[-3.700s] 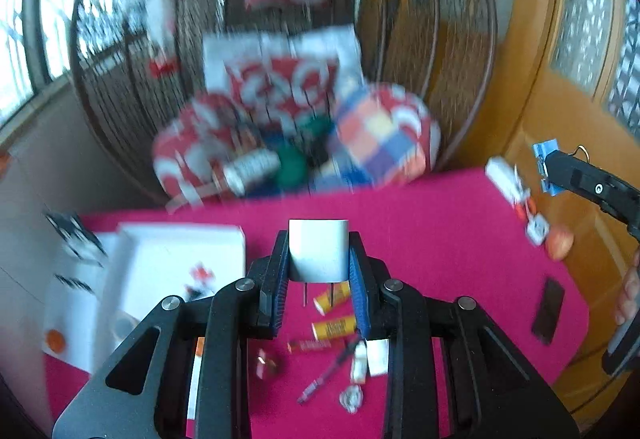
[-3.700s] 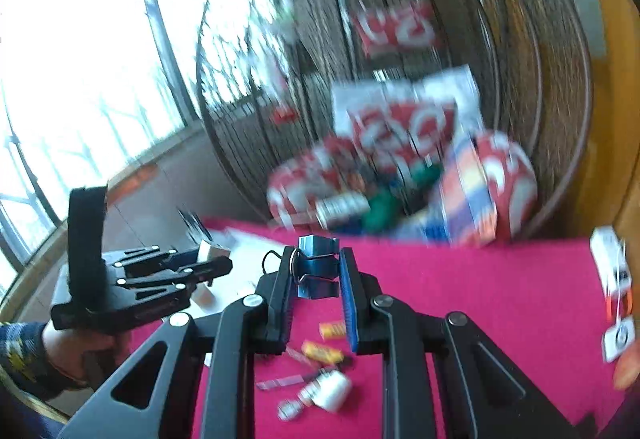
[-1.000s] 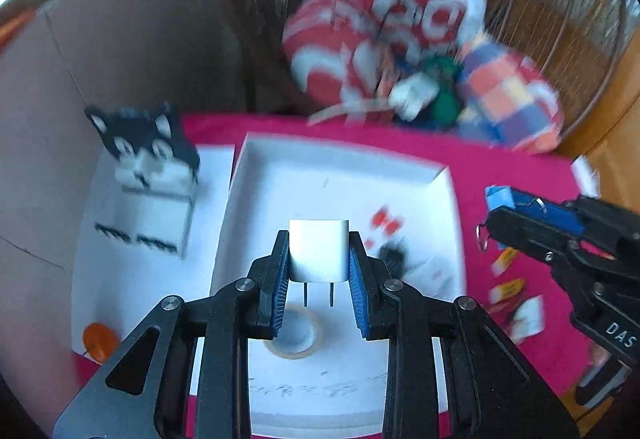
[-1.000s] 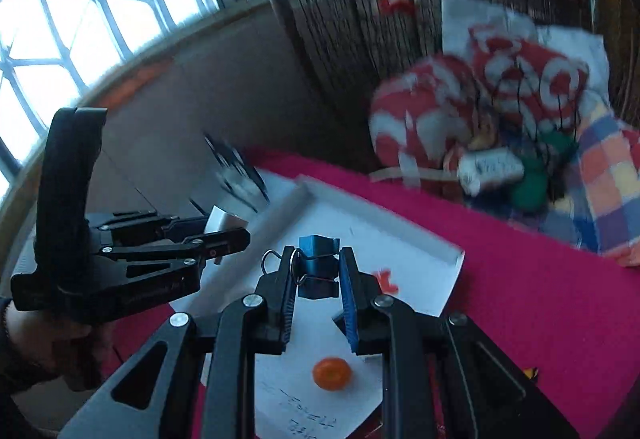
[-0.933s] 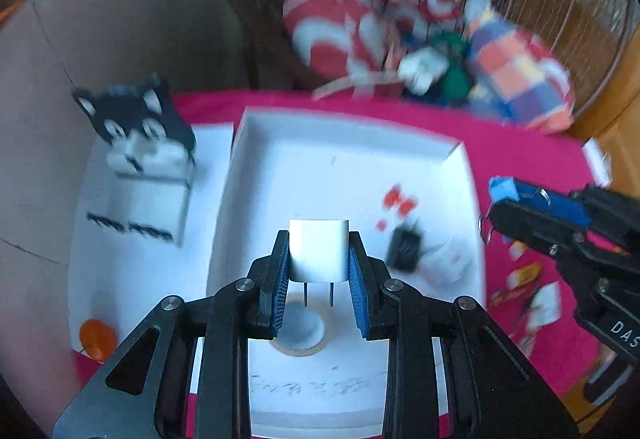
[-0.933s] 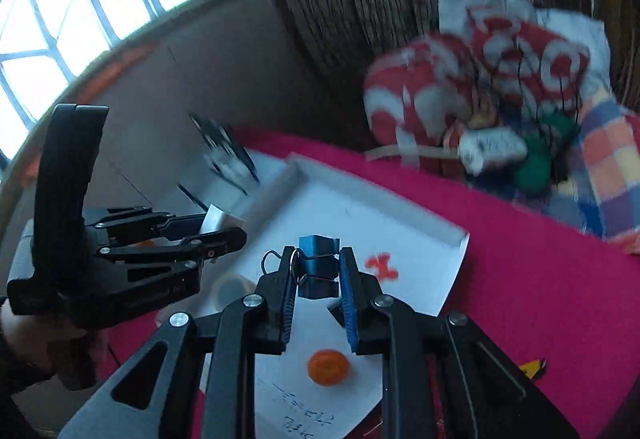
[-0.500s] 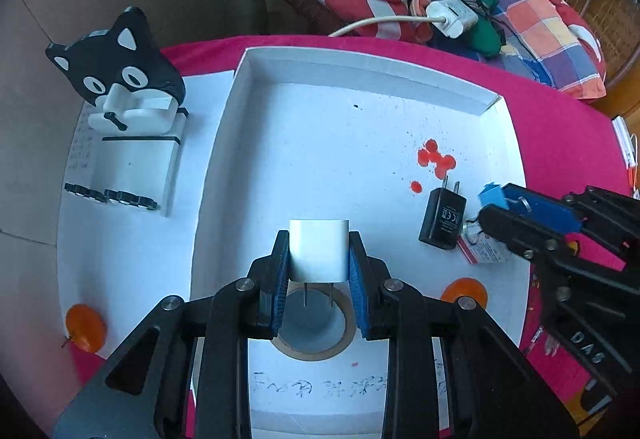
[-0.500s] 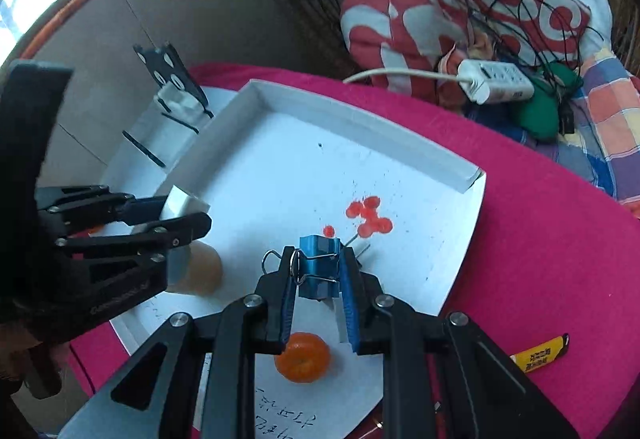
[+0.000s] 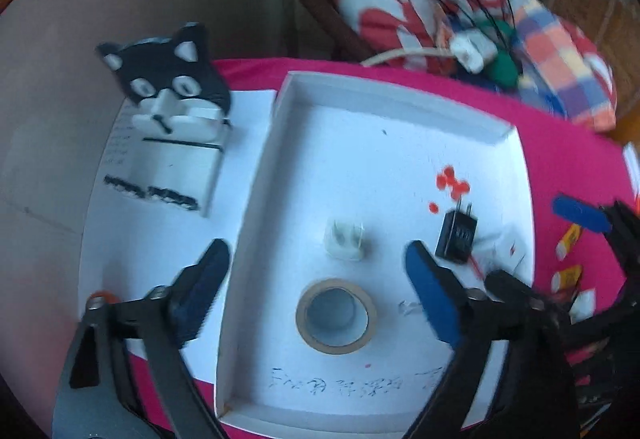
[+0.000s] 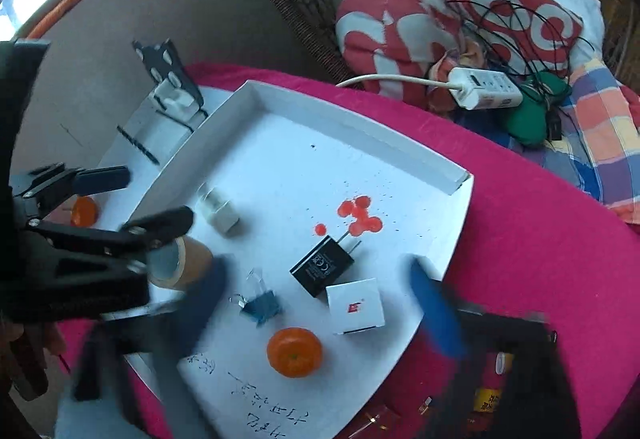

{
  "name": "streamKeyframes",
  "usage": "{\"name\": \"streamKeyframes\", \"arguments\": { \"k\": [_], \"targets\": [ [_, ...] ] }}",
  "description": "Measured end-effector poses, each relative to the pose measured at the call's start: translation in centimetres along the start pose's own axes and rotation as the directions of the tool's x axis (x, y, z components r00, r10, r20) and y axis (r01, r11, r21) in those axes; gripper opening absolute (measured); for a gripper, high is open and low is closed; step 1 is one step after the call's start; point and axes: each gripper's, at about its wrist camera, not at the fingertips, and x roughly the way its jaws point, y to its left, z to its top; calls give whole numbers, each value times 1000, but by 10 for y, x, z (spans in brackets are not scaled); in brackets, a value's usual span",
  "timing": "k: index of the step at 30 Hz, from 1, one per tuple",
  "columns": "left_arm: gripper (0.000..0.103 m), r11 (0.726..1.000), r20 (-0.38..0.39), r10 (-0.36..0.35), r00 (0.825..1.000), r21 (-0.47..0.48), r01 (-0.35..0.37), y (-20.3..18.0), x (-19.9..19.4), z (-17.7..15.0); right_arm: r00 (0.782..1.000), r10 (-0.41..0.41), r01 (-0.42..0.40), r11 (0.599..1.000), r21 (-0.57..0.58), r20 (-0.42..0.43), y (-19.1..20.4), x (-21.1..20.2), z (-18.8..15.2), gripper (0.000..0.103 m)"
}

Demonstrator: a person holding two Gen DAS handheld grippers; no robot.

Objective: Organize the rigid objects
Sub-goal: 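Move both open tools back over the remaining table objects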

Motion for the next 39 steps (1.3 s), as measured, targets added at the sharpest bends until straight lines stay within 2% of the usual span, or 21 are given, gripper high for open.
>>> {"name": "streamKeyframes", "arguments": {
  "k": [1,15,21,30,34,39],
  "targets": [
    [102,1000,10,-7,1000,-9,7,3,-4,0,1000,-4,4,1000,3,9,-1,-2,-1,103],
    [102,995,141,31,990,-103,-17,9,-55,-12,996,61,-59,998,-37,64,12,-32,-8,103],
    [102,988,200,18,980,-157,14,6,-83,-18,989,80,-75,996,-46,124,7,-59,-15,103],
    [102,988,211,18,977,-154,15,-26,-100,-31,982,65,-60,998,-34,180,-20,-99,-29,103],
    [102,990,228,9,974,-137,23,-48,-111,-36,962,82,-74,996,-41,262,-35,-129,-39,103],
    [102,993,261,-10,965,-108,39,-75,-124,-38,924,7,4,1000,-27,384,-58,-180,-49,103]
  ]
}}
